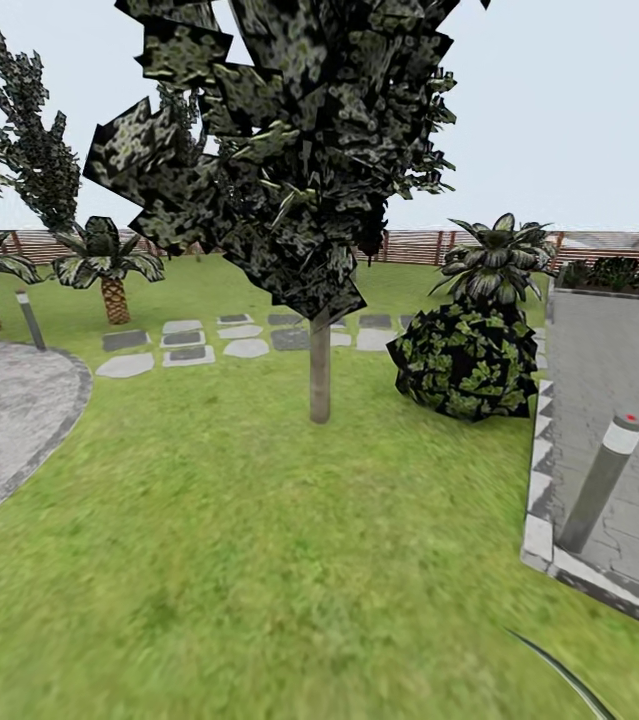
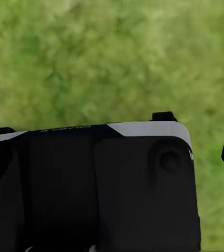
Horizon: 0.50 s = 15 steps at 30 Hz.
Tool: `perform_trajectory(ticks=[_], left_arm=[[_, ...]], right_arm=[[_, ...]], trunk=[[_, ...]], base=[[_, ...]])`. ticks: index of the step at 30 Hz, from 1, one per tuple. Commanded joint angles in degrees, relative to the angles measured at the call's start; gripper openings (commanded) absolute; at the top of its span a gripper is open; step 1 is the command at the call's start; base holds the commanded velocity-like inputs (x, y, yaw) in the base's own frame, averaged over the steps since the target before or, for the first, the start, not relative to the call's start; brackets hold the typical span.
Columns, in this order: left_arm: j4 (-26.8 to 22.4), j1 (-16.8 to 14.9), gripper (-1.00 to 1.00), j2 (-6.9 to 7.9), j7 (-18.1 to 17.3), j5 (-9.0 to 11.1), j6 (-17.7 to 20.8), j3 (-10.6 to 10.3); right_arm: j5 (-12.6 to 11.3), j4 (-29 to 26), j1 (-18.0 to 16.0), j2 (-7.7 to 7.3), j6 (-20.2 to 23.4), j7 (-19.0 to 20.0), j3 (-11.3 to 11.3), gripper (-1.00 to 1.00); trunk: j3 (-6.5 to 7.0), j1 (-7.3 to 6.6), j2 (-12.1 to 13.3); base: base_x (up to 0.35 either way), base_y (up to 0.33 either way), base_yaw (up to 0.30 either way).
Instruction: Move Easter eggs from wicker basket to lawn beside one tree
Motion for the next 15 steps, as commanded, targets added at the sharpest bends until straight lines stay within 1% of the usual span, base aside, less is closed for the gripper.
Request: perform_trajectory(ticks=[1, 15], left_arm=[[0.0, 0.0, 1.0, 0.02, 0.1, 0.0, -0.2, -0.3], [0.0, 0.0, 1.0, 0.02, 0.1, 0.0, -0.2, -0.3]], right_arm=[[0.0, -0.1, 0.0, 0.05, 0.3, 0.1, -0.3, 1.0], [0.0, -0.1, 0.0, 0.05, 0.3, 0.1, -0.3, 1.0]], trunk=[[-0.05, 0.05, -0.1], [-0.05, 0.05, -0.1]], base=[[0.21, 0.0, 0.0], [0.21, 0.0, 0.0]])
